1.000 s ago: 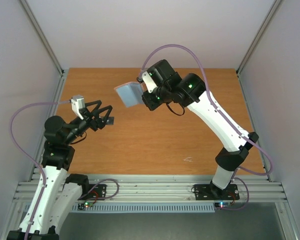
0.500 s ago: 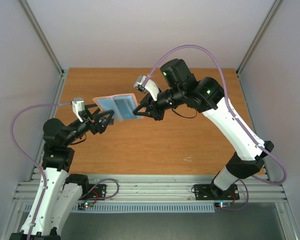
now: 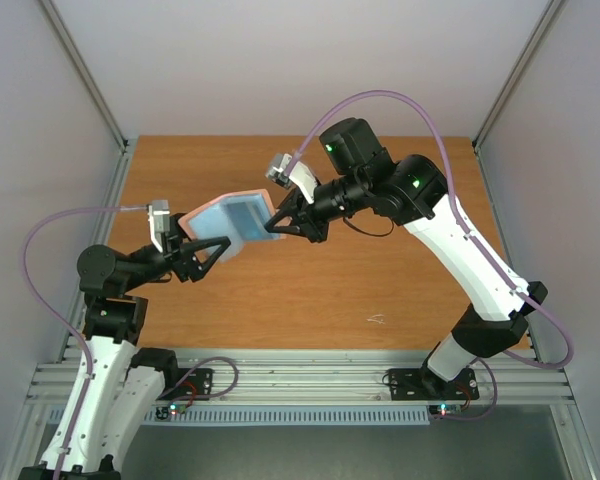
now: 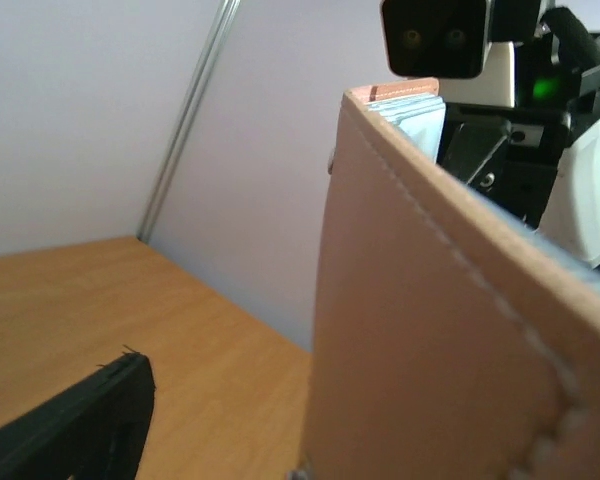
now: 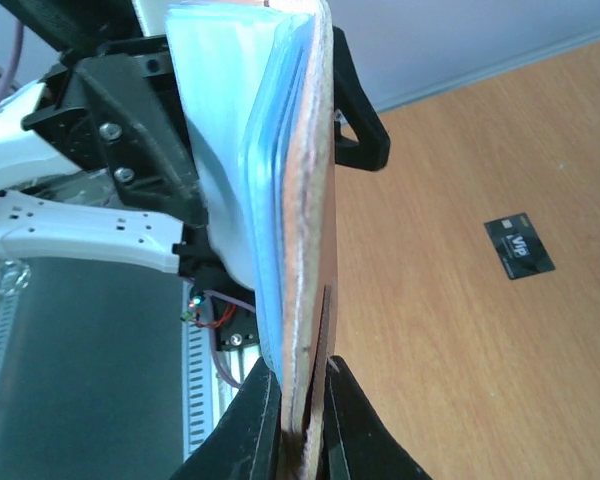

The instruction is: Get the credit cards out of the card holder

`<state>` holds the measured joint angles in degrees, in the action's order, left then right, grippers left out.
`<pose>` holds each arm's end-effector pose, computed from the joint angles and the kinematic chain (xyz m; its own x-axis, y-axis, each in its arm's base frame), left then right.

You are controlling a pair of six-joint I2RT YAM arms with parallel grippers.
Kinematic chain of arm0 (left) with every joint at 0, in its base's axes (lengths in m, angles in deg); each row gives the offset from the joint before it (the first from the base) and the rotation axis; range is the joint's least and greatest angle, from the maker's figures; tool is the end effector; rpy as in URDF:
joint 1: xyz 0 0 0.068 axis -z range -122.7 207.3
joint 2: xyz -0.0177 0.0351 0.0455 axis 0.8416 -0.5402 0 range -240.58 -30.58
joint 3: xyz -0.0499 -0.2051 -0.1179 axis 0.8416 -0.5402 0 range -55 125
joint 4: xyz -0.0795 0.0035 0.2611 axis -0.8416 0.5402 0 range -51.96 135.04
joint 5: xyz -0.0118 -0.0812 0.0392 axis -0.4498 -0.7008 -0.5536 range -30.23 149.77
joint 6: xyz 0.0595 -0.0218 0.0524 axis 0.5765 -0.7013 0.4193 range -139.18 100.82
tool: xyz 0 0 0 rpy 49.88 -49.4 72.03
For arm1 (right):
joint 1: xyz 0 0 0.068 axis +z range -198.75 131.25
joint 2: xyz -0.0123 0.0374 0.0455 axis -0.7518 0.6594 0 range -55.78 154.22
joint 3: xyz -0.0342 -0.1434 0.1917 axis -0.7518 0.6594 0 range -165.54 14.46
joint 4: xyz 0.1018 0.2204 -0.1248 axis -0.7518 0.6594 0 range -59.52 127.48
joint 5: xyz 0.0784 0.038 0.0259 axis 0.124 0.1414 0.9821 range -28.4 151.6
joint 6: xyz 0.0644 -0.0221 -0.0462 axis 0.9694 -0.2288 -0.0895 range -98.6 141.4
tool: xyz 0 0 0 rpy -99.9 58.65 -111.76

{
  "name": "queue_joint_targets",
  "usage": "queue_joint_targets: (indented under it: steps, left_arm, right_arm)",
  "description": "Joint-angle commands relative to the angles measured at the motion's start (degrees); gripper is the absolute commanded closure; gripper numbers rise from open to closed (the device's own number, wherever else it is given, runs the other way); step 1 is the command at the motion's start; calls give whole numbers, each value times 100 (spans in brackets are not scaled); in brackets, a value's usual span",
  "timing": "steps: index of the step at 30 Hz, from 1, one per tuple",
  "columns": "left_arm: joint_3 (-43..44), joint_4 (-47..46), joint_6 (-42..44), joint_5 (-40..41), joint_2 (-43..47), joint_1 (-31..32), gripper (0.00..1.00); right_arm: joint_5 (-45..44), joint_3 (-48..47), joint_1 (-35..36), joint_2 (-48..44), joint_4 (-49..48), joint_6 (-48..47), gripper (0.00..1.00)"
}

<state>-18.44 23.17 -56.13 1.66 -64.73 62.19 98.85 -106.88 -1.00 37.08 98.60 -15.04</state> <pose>0.1835 -0.0768 0.3476 -0.2762 -0.2952 -0.9147 0.8593 0.3504 -0.3725 0.1898 0.2734 0.4369 0.1912 -0.4929 -0.8489 -0.9809 -0.1275 -0.1469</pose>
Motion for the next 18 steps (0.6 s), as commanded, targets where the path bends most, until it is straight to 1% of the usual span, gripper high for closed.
queue_joint_targets:
  steps: [1, 3, 4, 5, 6, 8, 9, 10, 11, 13, 15, 16, 18]
  left_arm:
    - [131, -376, -168, -176, 29, -23, 14]
    - [128, -352, -160, -80, 19, -23, 15]
    - [124, -316, -149, -25, 14, -23, 18]
    - [125, -286, -147, 23, 11, -23, 26]
    - [126, -266, -137, 40, -1, -23, 35]
    - [142, -183, -73, 83, 12, -23, 58]
    - [156, -136, -35, 128, 9, -23, 72]
    - [165, -99, 32, 183, 18, -23, 86]
    - [173, -73, 73, 247, 14, -23, 98]
    - [186, -73, 147, 283, 24, -23, 100]
    - [186, -233, 163, 174, 38, -23, 100]
    - [197, -301, 155, 104, 37, -23, 100]
    - [236, -350, 150, -8, 43, -23, 100]
  right_arm:
    - [-420, -23, -20, -3, -241, 152, 99]
    - [-442, -51, -20, 25, -242, 193, 99]
    - [-393, -71, -20, 36, -246, 199, 99]
    - [-276, -75, -20, 39, -246, 188, 99]
    - [-163, -57, -20, 35, -269, 172, 99]
    - [-40, 45, -20, -5, -363, 159, 99]
    - [-2, 75, -20, -24, -396, 147, 98]
    - [35, 97, -20, -37, -418, 130, 95]
    - [84, 115, -22, -50, -436, 109, 87]
    - [104, 251, -20, -146, -606, 102, 66]
    - [-72, 642, -20, -363, -1057, 162, 58]
    - [-203, 890, -20, -486, -1346, 201, 56]
    - [-445, 1273, -20, -645, -1748, 292, 56]
